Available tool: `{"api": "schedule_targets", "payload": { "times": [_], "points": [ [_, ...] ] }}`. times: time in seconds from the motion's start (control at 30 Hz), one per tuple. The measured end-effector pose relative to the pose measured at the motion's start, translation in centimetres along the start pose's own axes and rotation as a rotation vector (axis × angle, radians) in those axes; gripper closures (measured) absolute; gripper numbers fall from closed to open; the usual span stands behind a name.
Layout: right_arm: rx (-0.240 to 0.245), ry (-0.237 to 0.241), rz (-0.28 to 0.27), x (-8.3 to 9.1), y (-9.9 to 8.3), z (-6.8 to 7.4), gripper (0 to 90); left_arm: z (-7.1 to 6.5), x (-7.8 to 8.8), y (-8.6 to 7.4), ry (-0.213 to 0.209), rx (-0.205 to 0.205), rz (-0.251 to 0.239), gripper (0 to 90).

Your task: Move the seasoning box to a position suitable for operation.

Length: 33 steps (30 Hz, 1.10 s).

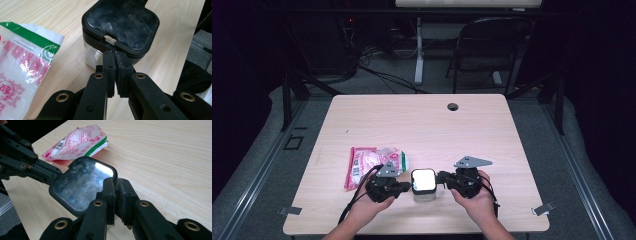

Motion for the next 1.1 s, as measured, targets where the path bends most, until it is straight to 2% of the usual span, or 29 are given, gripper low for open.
{"api": "schedule_targets", "payload": {
  "times": [0.07,0.2,0.43,0.57,0.7,0.83,1.1],
  "points": [
    [-0.002,-0.002,-0.002,0.0,0.0,0.0,84.8,-0.2,0.0,0.1,-0.015,0.006,-0.01,87.1],
    [-0.002,-0.005,-0.002,0.0,0.0,0.0,84.4,-0.4,0.0,0.3,-0.014,-0.009,-0.018,87.1],
    [0.013,-0.023,0.001,0.1,0.0,-0.3,77.5,-0.6,0.1,0.6,-0.009,-0.008,-0.031,86.2],
    [0.017,-0.014,-0.008,0.1,0.0,-0.1,73.2,-0.6,0.1,0.8,-0.01,-0.014,-0.04,85.7],
    [0.054,-0.007,-0.009,0.4,-0.1,0.5,64.4,-0.7,0.1,1.1,-0.011,-0.008,-0.054,83.8],
    [0.1,0.02,-0.02,0.7,0.0,1.9,54.9,-0.9,0.0,1.5,-0.015,-0.012,-0.06,79.7],
    [0.179,0.043,0.002,0.8,-0.4,3.7,47.6,-1.2,-0.2,2.0,-0.02,-0.016,-0.073,69.4]
  ]
}}
Point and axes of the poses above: each handheld gripper's, and its own axes: x roughly backward along the jaws, y roughly out of its top, z roughly to its left, the point moved 8 cm from there along -x, roughly forward along the jaws, and after that the axes turned 4 degrees about -z, right-handed, at the moved point
